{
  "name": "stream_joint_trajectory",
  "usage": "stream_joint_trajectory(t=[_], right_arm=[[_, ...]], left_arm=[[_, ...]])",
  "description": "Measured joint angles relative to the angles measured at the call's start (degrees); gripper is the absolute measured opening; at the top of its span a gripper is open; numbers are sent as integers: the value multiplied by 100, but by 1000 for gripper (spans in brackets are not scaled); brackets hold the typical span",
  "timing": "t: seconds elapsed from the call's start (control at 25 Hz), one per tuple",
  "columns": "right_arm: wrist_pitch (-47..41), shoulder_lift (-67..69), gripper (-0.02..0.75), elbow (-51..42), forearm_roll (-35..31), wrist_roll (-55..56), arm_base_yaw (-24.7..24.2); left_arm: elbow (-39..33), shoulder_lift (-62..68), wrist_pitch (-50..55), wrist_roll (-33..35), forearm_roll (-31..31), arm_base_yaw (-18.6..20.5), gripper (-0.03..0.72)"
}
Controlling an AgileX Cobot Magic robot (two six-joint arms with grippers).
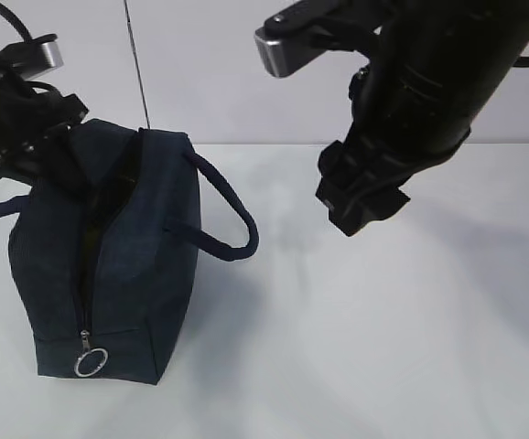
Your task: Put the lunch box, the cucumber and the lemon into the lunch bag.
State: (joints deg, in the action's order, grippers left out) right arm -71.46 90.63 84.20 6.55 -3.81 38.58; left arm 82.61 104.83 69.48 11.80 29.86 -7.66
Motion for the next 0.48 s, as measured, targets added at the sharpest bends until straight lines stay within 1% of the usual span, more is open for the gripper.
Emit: stream_joint_trajectory(t=[0.08,0.24,0.4,0.48], right_arm=[[0,0,494,-163,111,68,-96],[12,0,494,-553,177,113,-447],[21,0,494,-843,213,145,-745],[34,0,494,-905,219,145,-803]], left_arm=[[0,0,0,0,-52,0,17],[0,0,0,0,-15,0,-1],[0,0,0,23,490,-10,-2],[0,0,-40,119,925,-22,-2]])
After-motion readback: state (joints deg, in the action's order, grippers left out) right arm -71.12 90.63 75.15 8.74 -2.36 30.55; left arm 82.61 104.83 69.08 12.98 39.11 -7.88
